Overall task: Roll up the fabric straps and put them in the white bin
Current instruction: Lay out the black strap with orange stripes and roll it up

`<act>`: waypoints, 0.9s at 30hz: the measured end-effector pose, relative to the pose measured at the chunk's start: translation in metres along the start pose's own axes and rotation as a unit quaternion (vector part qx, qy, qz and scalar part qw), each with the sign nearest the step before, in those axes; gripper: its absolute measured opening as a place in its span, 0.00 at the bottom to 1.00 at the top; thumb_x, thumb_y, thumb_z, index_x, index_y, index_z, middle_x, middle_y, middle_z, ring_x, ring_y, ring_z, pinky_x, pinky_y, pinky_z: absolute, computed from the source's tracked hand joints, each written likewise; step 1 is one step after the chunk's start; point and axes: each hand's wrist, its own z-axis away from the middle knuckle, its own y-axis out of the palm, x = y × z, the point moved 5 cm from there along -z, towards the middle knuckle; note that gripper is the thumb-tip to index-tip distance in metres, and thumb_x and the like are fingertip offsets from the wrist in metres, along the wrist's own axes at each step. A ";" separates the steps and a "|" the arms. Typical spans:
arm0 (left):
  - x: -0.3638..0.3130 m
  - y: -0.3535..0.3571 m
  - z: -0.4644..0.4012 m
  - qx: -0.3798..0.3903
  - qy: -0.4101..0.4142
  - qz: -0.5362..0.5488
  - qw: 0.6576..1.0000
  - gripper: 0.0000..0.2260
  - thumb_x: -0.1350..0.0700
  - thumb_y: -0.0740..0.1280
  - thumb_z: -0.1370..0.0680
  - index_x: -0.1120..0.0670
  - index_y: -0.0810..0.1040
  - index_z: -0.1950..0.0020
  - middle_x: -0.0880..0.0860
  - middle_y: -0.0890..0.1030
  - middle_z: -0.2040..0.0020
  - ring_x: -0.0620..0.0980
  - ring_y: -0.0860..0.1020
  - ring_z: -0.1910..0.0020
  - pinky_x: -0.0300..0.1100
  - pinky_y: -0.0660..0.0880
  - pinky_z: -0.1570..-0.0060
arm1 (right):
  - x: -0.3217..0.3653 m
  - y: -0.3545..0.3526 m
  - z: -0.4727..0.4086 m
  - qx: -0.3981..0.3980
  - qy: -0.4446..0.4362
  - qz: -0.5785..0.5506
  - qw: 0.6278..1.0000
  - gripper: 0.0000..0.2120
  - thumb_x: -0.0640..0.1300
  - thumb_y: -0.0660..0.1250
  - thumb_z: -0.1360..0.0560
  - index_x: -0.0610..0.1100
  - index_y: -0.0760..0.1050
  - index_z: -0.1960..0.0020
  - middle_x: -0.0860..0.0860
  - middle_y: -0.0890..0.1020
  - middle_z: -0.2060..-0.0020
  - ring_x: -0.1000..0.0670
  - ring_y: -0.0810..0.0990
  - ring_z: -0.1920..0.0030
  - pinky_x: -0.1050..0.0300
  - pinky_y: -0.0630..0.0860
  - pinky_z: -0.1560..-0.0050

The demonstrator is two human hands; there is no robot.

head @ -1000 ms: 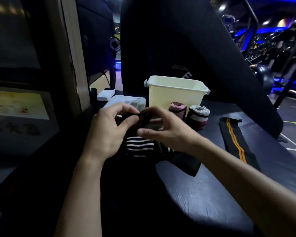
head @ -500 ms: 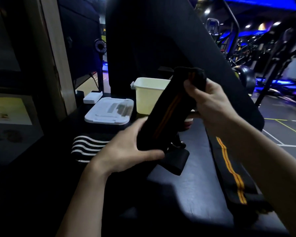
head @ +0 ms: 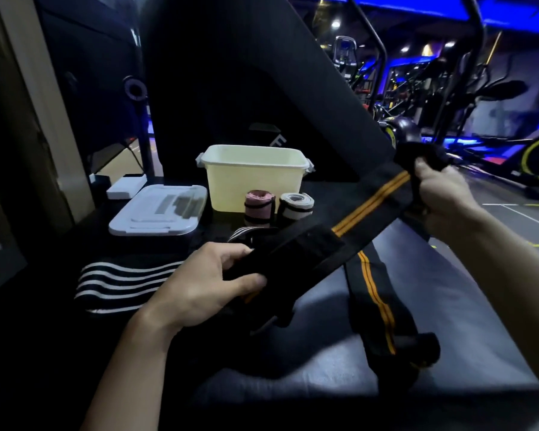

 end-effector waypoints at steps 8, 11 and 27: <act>-0.003 0.023 -0.022 -0.019 0.031 -0.026 0.999 0.13 0.51 0.69 0.19 0.37 0.76 0.37 0.45 0.81 0.45 0.42 0.80 0.43 0.40 0.74 0.41 | -0.058 -0.031 -0.001 0.055 0.148 0.105 0.982 0.09 0.41 0.62 0.20 0.47 0.80 0.54 0.49 0.79 0.68 0.51 0.78 0.72 0.59 0.76 0.69; -0.009 0.035 -0.024 0.052 0.018 -0.129 0.990 0.24 0.35 0.77 0.32 0.35 0.76 0.39 0.38 0.78 0.45 0.36 0.78 0.43 0.32 0.73 0.43 | -0.065 -0.052 -0.009 0.015 0.164 0.067 0.984 0.08 0.36 0.62 0.23 0.44 0.78 0.57 0.49 0.75 0.73 0.54 0.73 0.80 0.62 0.72 0.74; -0.006 0.077 -0.060 0.095 -0.022 -0.169 0.981 0.17 0.38 0.64 0.34 0.39 0.76 0.46 0.41 0.79 0.50 0.37 0.79 0.53 0.45 0.77 0.45 | -0.074 -0.084 -0.072 -0.057 0.179 -0.105 0.977 0.12 0.35 0.55 0.19 0.36 0.75 0.40 0.43 0.86 0.66 0.48 0.87 0.67 0.56 0.82 0.70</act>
